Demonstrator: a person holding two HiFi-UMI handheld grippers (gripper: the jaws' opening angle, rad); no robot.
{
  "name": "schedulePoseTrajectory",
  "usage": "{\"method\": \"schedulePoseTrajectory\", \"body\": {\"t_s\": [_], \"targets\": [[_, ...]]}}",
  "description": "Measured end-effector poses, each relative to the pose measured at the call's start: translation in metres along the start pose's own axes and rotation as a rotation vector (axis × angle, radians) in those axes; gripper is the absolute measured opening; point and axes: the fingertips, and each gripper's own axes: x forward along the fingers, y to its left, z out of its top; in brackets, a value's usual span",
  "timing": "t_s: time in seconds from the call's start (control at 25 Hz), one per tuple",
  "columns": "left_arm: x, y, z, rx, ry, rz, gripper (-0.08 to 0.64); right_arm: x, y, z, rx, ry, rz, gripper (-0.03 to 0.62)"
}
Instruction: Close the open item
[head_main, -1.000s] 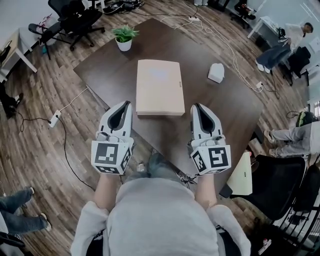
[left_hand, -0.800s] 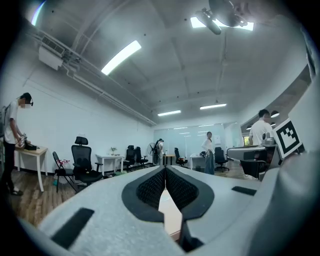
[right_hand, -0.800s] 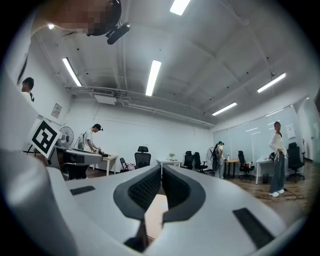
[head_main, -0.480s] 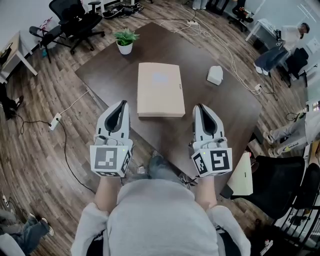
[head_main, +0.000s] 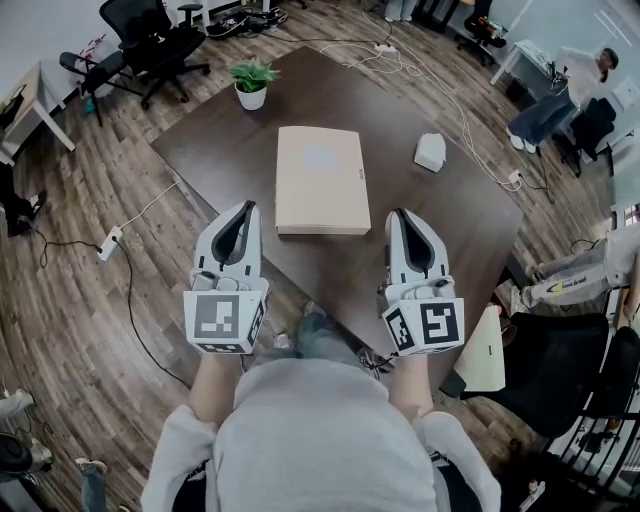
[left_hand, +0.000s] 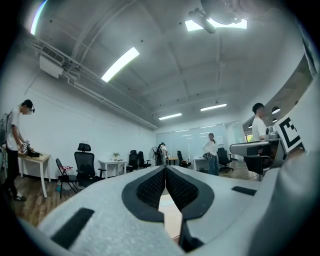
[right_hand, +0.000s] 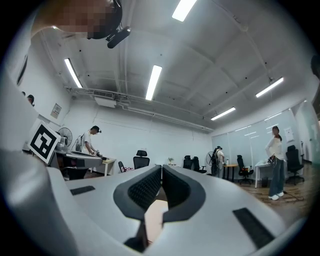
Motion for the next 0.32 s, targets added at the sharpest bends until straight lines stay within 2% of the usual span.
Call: {"method": "schedulePoseTrajectory", "body": {"t_s": [0.32], "targets": [[-0.0006, -0.003, 0.0029, 0.008, -0.001, -0.001, 0.009, -0.0025, -0.0008, 0.0037, -0.001, -0.003, 0.0, 0.014]]}}
